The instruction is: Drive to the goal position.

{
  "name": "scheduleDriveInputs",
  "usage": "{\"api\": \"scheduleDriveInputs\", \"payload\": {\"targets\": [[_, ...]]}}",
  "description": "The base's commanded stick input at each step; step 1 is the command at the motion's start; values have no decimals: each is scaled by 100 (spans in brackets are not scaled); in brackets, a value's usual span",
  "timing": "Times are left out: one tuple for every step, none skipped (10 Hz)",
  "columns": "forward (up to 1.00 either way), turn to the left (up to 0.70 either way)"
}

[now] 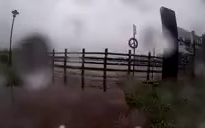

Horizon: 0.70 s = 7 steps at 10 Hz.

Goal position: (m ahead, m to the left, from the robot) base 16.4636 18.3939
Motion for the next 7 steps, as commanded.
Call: {"api": "scheduleDriveInputs", "payload": {"targets": [[70, 0], [70, 0], [70, 0], [70, 0], [70, 0], [70, 0], [70, 0]]}}
